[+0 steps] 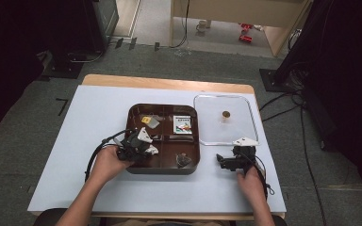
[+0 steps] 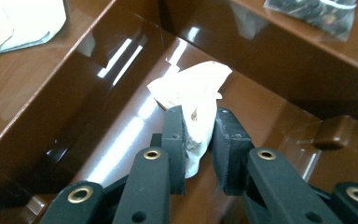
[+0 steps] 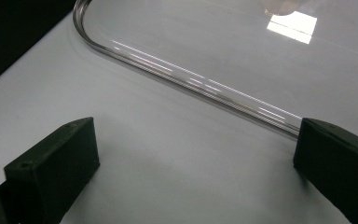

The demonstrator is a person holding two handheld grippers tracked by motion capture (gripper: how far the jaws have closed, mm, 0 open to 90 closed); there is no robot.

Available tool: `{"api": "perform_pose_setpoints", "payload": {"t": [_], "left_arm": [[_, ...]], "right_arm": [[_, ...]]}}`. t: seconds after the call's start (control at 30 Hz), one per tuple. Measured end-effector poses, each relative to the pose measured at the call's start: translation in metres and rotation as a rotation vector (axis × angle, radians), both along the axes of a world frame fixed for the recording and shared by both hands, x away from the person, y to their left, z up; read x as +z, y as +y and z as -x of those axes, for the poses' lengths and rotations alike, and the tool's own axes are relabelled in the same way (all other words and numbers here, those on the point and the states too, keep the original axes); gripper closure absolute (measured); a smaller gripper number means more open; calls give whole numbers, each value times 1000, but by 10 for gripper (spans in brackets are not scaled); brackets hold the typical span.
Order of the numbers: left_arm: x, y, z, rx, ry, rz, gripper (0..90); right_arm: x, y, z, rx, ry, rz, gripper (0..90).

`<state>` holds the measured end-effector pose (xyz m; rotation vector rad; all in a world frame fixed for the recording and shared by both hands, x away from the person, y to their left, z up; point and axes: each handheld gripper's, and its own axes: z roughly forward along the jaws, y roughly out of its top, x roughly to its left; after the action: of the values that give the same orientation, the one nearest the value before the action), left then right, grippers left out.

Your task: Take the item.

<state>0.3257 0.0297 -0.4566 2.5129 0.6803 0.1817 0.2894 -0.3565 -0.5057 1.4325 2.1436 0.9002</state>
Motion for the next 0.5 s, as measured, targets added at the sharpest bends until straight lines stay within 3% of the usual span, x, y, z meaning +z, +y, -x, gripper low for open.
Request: {"api": "perform_pose_setpoints", "payload": {"t": [0.5], "left_arm": [[20,15,4,26,-36,105,776]], "right_arm": [[0,0,0,0,1,0,0]]}}
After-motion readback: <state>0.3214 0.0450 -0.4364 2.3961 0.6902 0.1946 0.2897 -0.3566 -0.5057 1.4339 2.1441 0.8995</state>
